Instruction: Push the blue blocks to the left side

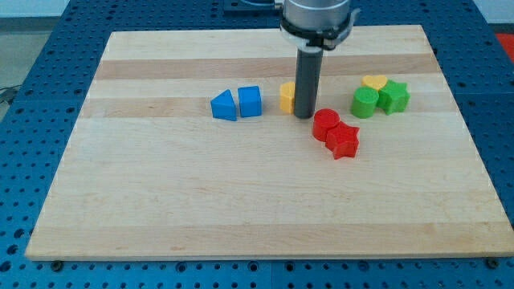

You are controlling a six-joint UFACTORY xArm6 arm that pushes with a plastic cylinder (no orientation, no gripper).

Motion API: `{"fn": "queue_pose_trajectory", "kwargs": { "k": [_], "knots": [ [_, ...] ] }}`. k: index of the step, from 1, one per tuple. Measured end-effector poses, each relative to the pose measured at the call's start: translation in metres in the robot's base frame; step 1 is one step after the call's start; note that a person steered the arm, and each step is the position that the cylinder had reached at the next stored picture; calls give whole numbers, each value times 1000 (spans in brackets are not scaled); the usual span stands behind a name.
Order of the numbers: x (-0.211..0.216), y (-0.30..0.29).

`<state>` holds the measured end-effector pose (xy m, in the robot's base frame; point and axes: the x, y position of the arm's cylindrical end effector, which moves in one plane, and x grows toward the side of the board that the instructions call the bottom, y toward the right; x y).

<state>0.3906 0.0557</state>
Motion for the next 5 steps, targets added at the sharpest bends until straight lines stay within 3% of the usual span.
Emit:
{"fn": "queue_pose_trajectory", "kwargs": {
  "k": [1, 2, 5],
  "knots": [
    [-36, 3],
    [-42, 4],
    [18, -16]
  ]
}}
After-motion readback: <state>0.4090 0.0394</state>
